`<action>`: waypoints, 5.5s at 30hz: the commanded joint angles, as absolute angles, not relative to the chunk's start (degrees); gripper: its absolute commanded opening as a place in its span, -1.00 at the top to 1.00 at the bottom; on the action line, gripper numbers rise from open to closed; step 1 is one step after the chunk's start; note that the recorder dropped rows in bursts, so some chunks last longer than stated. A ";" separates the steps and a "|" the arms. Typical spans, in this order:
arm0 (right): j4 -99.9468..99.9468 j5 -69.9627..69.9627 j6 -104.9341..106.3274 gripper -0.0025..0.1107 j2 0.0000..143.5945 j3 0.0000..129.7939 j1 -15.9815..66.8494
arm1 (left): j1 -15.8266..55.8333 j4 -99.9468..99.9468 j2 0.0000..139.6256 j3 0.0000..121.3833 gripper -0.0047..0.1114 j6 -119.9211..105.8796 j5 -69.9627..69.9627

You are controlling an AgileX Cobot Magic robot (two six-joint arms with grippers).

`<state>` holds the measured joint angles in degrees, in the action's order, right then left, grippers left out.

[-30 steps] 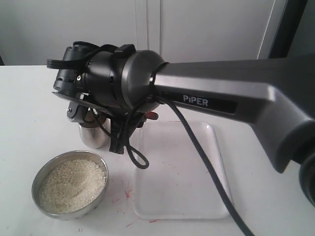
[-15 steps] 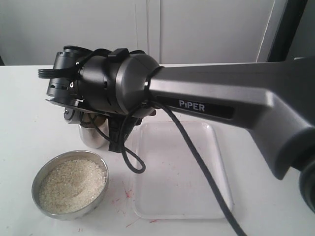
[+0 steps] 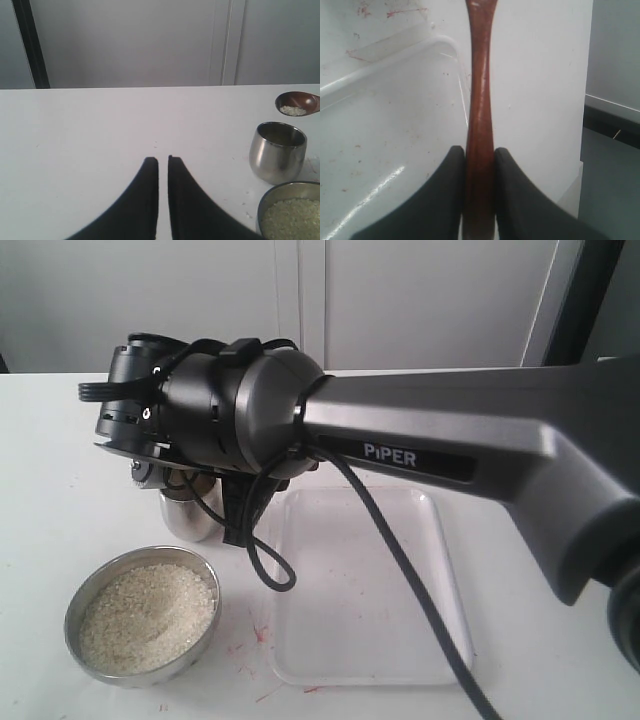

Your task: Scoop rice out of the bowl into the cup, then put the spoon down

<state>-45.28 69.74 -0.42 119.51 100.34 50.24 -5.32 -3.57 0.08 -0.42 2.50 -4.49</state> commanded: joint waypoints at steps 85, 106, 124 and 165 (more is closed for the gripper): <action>-56.57 69.96 -9.04 0.96 119.76 93.82 53.95 | -4.89 -3.83 0.00 0.00 0.67 2.81 -4.66; -20.34 69.96 -3.72 0.96 103.00 93.82 43.40 | -4.89 -3.83 0.00 0.00 0.67 2.81 -4.66; -9.62 69.96 -2.74 0.96 92.23 81.88 35.30 | -4.89 -3.83 0.00 0.00 0.67 2.81 -4.66; 1.33 26.89 -31.47 0.96 95.79 50.64 29.68 | -4.89 -3.83 0.00 0.00 0.67 2.81 -4.66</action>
<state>1.41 27.90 -30.99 94.25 50.75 30.30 -5.32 -3.57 0.08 -0.42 2.50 -4.49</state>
